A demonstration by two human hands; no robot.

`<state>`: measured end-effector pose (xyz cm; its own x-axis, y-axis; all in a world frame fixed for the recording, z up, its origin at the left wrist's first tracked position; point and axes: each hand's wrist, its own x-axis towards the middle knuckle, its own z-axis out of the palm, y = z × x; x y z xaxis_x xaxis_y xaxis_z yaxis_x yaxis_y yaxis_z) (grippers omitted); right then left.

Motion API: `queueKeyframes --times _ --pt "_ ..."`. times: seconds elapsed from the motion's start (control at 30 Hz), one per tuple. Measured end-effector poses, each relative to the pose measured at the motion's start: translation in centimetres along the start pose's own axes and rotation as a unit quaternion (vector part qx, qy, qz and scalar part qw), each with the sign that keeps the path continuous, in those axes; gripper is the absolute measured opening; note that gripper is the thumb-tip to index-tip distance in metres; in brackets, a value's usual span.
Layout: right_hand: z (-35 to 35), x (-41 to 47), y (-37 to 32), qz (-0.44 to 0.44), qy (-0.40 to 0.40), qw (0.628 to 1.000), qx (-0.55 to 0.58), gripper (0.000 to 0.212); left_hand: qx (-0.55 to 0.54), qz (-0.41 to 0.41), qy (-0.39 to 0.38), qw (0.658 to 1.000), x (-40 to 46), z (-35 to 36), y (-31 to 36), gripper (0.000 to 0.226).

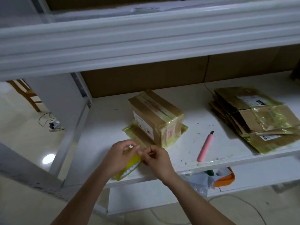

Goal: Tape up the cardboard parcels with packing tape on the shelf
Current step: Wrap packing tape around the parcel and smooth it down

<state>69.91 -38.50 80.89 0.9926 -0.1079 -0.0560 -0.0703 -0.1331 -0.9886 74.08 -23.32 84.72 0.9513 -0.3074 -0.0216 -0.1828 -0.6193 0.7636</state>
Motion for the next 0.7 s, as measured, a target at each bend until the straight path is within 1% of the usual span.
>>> queueKeyframes --times 0.03,0.07,0.13,0.2,0.27,0.33,0.4,0.47,0.57,0.63,0.67,0.7 --pt "0.2 0.3 0.3 0.0 0.011 1.0 0.0 0.026 -0.004 -0.003 0.005 1.0 -0.2 -0.3 -0.1 0.011" --pt "0.4 0.5 0.6 0.005 0.026 1.0 -0.003 0.031 -0.017 -0.012 0.007 1.0 -0.4 -0.6 -0.3 0.019" --pt "0.6 0.9 1.3 0.022 0.063 0.998 0.0 0.035 -0.093 -0.054 -0.005 0.994 -1.1 -1.5 -0.9 0.054" --pt "1.0 1.0 1.8 0.049 0.095 0.994 0.018 0.033 -0.174 -0.076 -0.022 0.981 -1.9 -2.4 -1.6 0.065" --pt "1.6 0.9 1.7 0.065 0.109 0.991 0.036 0.032 -0.202 -0.058 -0.039 0.977 -2.7 -3.0 -2.7 0.064" --pt "2.2 0.8 1.4 0.074 0.105 0.991 0.044 0.035 -0.221 -0.031 -0.032 0.974 -3.4 -3.3 -3.6 0.062" --pt "2.6 0.9 1.2 0.06 0.107 0.992 0.029 0.036 -0.229 -0.013 -0.02 0.973 -3.6 -3.5 -4.2 0.057" --pt "3.0 1.2 1.2 0.042 0.114 0.993 -0.004 0.038 -0.22 -0.007 -0.021 0.975 -3.7 -3.9 -4.5 0.055" --pt "3.4 1.3 1.4 -0.004 0.107 0.993 -0.055 0.038 -0.163 0.0 -0.015 0.987 -3.7 -4.9 -5.0 0.052" --pt "4.0 1.2 1.6 -0.036 0.084 0.98 -0.179 0.035 -0.094 0.008 -0.001 0.996 -3.6 -6.0 -5.2 0.05" --pt "4.4 1.0 1.6 -0.046 0.086 0.963 -0.252 0.034 -0.048 0.009 0.002 0.999 -3.4 -6.5 -5.2 0.05" --pt "4.7 1.0 1.7 -0.068 0.109 0.941 -0.314 0.034 -0.004 0.006 0.003 1.0 -3.2 -7.0 -5.1 0.053"
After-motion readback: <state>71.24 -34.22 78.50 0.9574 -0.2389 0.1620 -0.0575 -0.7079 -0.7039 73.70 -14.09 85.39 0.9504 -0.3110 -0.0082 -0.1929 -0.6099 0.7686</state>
